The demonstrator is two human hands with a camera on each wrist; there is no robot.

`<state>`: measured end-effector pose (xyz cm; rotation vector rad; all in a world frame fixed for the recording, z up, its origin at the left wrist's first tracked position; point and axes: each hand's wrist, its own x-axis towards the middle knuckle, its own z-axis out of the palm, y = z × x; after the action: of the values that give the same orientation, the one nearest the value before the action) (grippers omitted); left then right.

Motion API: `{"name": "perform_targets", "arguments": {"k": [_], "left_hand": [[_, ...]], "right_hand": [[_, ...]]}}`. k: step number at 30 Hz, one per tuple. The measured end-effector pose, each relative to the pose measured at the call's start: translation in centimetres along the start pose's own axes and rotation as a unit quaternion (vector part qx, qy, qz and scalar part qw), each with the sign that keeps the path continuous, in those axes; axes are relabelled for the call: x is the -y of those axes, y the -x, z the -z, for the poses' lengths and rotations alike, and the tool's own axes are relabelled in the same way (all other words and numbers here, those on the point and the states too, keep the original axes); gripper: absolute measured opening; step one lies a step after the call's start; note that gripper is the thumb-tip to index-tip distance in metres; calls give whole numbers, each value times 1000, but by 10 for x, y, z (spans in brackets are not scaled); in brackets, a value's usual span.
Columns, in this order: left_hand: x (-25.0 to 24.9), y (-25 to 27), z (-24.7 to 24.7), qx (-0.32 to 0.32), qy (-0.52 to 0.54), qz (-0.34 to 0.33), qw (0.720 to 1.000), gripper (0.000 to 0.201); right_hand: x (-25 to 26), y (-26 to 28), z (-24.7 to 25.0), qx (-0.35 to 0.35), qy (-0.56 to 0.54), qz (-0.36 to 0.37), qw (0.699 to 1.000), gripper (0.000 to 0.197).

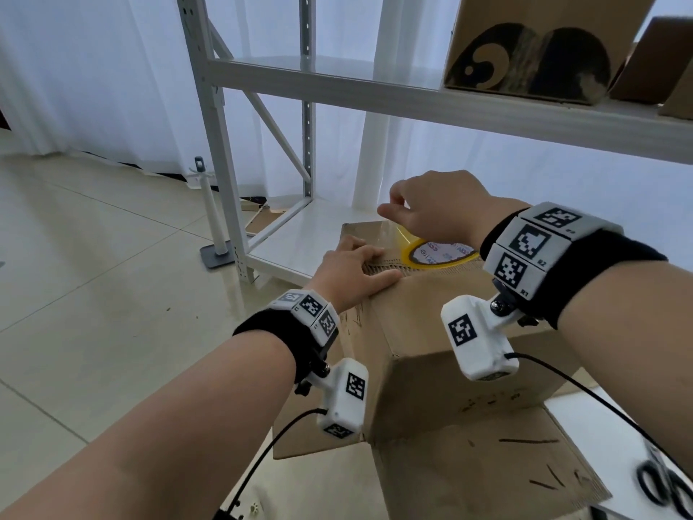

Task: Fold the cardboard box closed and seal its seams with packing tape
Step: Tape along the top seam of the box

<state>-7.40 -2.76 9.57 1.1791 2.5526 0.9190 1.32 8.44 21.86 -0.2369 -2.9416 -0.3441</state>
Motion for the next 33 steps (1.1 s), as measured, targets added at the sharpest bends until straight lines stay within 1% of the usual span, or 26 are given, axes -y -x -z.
{"name": "perform_targets", "arguments": {"k": [2,4,7,9,12,14,19,23,25,26,28,30,33], "left_hand": [[4,-3,-1,-9,1,-3,1000,63],[6,-3,-3,-21,6,-6,1000,61],[7,-1,-7,-39,17,-11,999,58],[6,1,-6,-55,18,-11,998,55],[6,7,-4,-66,-24,-5,998,45],[7,10,-3,-65,-40,1,997,43],[11,10,-5,-59,-28,9,998,46],[7,7,-9,-52,-14,7,999,42],[8,5,-9,-29,37,9,999,39],[10,4,-7,-12,91,12,996,36],[11,6,2,15,224,17,974,27],[10,10,13,18,318,29,948,21],[1,12,21,1,361,35,932,27]], "right_hand": [[-6,3,4,-10,2,16,1000,41],[-12,7,6,-23,-17,26,999,39],[-10,13,2,-50,-35,50,997,37],[-3,15,-1,-47,-26,64,996,37],[4,17,-6,-28,2,77,997,38],[5,17,-9,-28,7,76,997,39],[2,17,-8,-39,-6,63,997,39],[-3,14,-9,-16,-38,41,998,38],[-2,10,-11,7,-56,33,998,33],[-2,8,-11,15,-64,31,997,30],[-2,3,-12,27,-75,29,996,29],[-3,0,-13,31,-78,29,996,30],[-3,-1,-15,30,-82,34,996,29]]}}
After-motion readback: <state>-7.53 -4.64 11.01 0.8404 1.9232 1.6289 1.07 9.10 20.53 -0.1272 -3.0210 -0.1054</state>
